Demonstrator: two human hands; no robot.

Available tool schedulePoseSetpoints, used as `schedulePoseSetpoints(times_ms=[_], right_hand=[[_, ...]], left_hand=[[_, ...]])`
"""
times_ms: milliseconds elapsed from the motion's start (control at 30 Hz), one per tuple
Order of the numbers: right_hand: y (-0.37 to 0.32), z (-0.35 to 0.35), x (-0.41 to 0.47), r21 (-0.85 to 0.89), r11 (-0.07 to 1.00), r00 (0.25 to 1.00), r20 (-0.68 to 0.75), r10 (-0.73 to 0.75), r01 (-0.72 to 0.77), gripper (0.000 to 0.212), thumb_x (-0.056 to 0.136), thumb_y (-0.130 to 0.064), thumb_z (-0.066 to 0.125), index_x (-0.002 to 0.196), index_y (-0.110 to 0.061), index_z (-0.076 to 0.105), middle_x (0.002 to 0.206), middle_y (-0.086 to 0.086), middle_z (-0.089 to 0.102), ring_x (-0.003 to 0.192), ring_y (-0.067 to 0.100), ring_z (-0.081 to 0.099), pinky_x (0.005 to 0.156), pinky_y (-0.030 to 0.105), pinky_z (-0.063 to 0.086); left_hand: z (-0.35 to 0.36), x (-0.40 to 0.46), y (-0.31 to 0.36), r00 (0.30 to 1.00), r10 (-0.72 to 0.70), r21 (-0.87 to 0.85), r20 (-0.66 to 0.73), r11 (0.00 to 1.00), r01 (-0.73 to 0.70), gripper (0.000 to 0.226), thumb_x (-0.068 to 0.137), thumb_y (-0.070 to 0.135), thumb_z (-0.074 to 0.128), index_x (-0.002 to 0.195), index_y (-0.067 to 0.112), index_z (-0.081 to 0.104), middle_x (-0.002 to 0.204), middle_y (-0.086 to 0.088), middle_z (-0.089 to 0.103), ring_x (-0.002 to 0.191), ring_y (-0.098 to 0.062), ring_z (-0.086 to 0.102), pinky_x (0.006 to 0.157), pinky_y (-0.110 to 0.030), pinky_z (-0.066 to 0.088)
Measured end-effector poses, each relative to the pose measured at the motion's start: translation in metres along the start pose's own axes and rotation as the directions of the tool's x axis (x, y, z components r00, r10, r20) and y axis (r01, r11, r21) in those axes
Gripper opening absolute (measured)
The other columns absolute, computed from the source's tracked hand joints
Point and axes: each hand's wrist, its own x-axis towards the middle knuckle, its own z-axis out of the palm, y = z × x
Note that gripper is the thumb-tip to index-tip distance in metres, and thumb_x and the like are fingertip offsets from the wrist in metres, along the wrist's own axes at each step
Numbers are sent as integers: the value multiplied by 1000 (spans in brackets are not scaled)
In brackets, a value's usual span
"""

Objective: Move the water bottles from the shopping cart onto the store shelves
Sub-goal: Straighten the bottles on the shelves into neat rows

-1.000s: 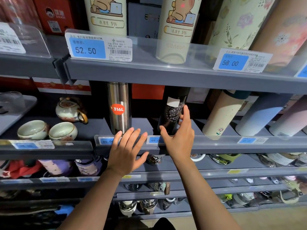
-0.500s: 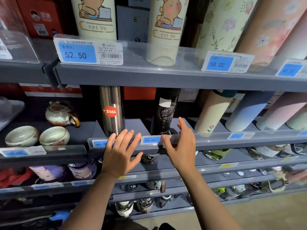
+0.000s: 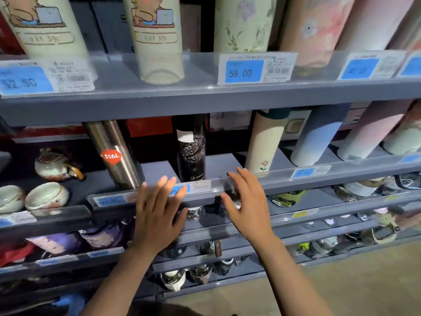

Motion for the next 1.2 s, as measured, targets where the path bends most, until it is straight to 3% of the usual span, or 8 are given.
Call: schedulePoseSetpoints(times_ms=[200,400,567,700,800,933,1100,1200], right_hand=[[32,-44,11,57,993,976,-187,108,-99,51,87,-29,64,132,-7,50,135,11,51,127,22,43,105,38,39],[48,-61,36,191,973,948,-263,180,-132,74,84,-18,74,144,-9,33,143,14,40,134,24,35,105,3,17],[58,-57,62,277,950,948,-234,215,-147,81,82,-33,67,149,-14,25,147,13,35,137,24,31,106,24,26],[63,-53,78,403,893,967,-65,246,-200,97,78,-37,76,151,-16,17,153,4,26,139,19,29,109,29,28],[69,-50,81,438,874,974,12,227,-209,100,73,-41,75,150,-26,13,151,3,34,134,20,38,107,41,37],[75,-49,80,444,868,973,48,225,-223,93,78,-27,72,148,-34,12,146,5,42,129,22,46,104,45,41],[75,-44,79,380,917,980,-106,171,-119,89,75,-16,75,148,-9,24,140,14,44,125,32,46,103,46,42],[68,-40,78,267,960,960,-238,146,-80,85,75,-27,74,143,-16,24,131,17,48,117,31,47,91,44,50]], left_hand=[[25,44,70,996,84,-147,-32,985,-88,45,92,25,56,135,14,46,142,-9,43,135,-30,41,114,-55,27],[44,55,100,991,-40,-35,124,998,45,61,87,41,57,142,19,41,144,-4,49,133,-26,44,115,-51,20],[48,50,105,985,-83,46,154,996,77,71,84,53,54,146,21,39,147,-4,47,136,-26,39,118,-49,16],[55,48,102,991,-71,96,116,994,60,71,86,56,53,146,23,36,147,-2,42,136,-24,39,118,-47,15],[61,49,100,995,-61,143,82,989,48,69,86,55,54,144,22,38,144,-2,42,133,-25,40,117,-46,16],[67,49,101,998,-41,177,48,984,32,66,87,58,50,141,20,41,142,-6,42,131,-27,41,116,-46,16],[72,48,101,999,-42,218,22,975,36,68,84,59,52,139,20,42,140,-7,44,130,-28,42,115,-47,17],[72,48,100,999,-37,221,23,975,31,70,81,59,55,139,20,42,139,-7,44,130,-28,42,113,-48,21]])
